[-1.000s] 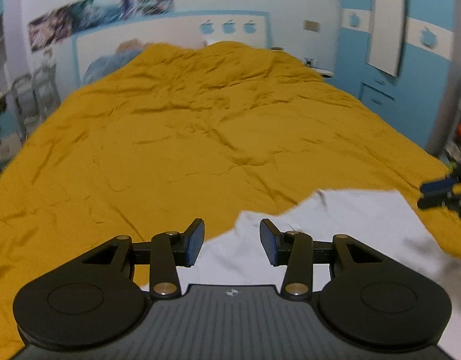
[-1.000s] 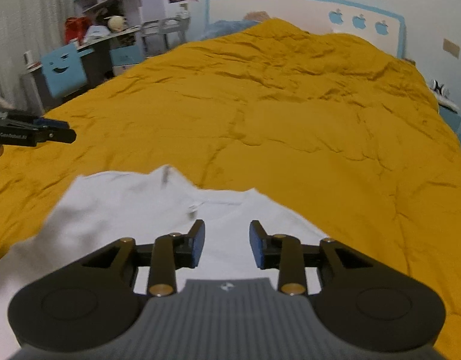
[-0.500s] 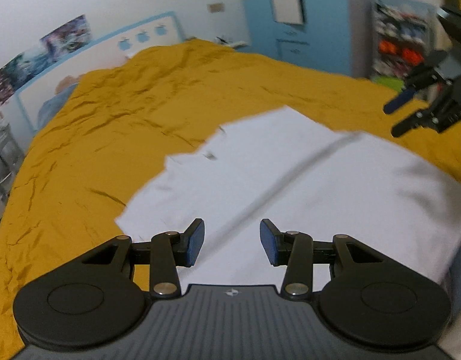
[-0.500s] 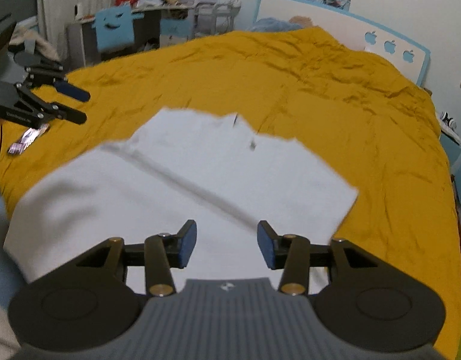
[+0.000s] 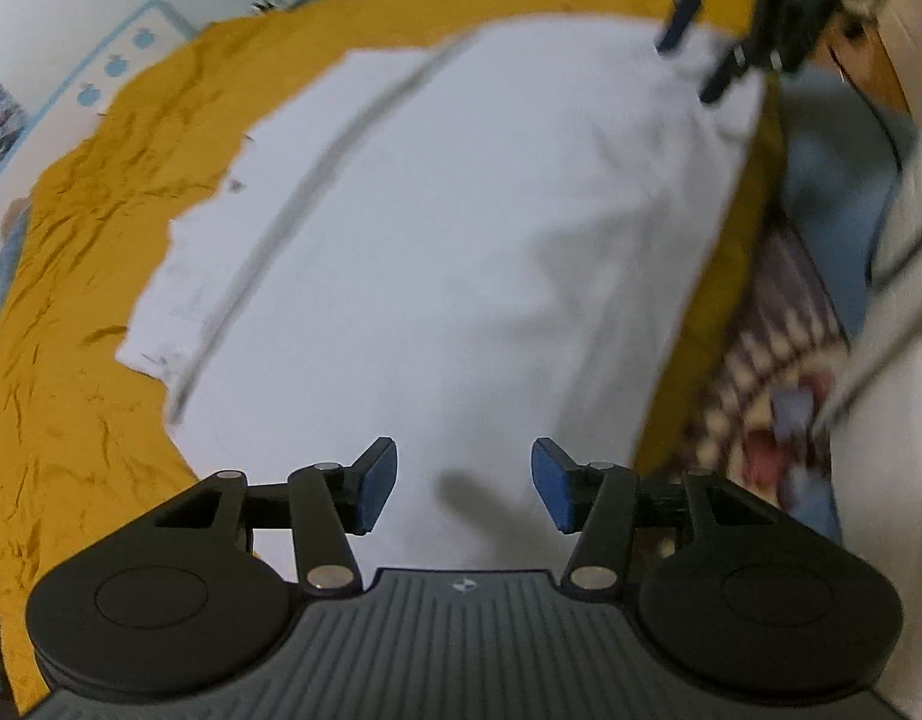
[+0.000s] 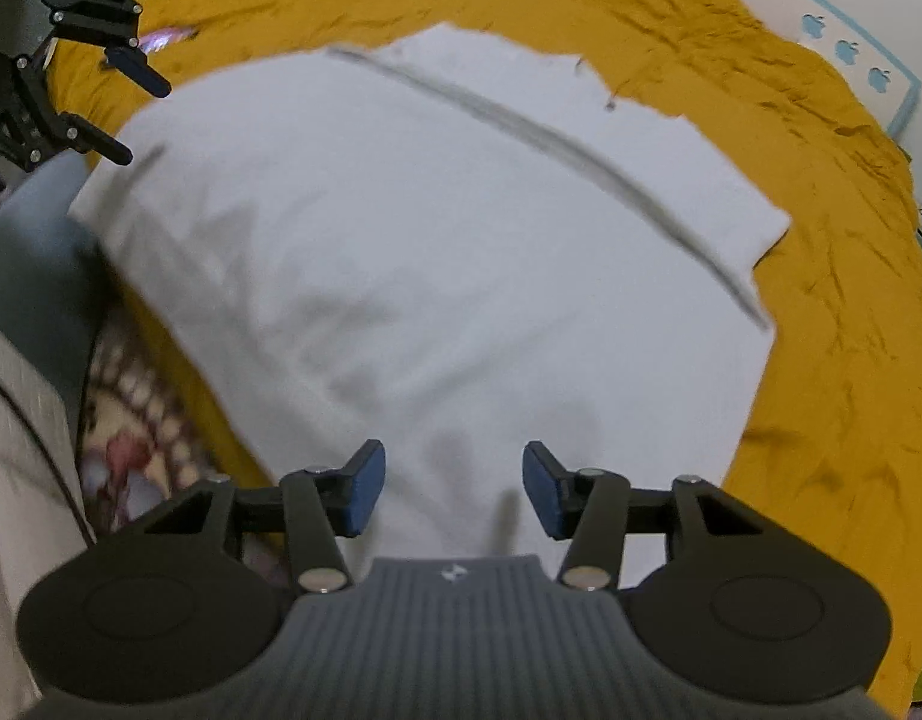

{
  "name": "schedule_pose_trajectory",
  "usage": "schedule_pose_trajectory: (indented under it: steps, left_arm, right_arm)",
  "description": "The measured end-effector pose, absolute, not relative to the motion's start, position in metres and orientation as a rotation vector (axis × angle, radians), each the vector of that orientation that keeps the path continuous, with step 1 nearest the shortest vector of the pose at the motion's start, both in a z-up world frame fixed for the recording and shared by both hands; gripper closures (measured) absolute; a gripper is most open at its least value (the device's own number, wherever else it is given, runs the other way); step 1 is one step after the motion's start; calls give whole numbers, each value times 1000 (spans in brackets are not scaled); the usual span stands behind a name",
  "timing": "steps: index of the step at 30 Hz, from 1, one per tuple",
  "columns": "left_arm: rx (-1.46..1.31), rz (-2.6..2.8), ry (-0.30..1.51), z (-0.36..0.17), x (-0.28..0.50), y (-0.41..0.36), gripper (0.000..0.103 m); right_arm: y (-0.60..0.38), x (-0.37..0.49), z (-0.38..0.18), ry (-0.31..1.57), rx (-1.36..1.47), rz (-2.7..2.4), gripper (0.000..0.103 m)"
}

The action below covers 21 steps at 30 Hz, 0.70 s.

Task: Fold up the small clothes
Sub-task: 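Grasp the folded sweatshirt edge with both tools and lift it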

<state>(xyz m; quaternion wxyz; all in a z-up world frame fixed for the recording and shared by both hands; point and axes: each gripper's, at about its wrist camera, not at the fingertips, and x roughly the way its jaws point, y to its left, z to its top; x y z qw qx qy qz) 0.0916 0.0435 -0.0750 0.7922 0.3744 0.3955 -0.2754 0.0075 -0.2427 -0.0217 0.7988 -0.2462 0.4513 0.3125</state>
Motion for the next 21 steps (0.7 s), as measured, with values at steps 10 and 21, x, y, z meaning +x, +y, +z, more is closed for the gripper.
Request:
schedule_pose_trajectory:
  steps: [10, 21]
  left_arm:
    - [1010, -564, 851, -130, 43, 34, 35]
    - [1236, -430, 747, -186, 25, 29, 23]
  right_arm:
    - [-244, -18, -48, 945, -698, 657, 45]
    - [-238, -36, -91, 844, -1005, 672, 32]
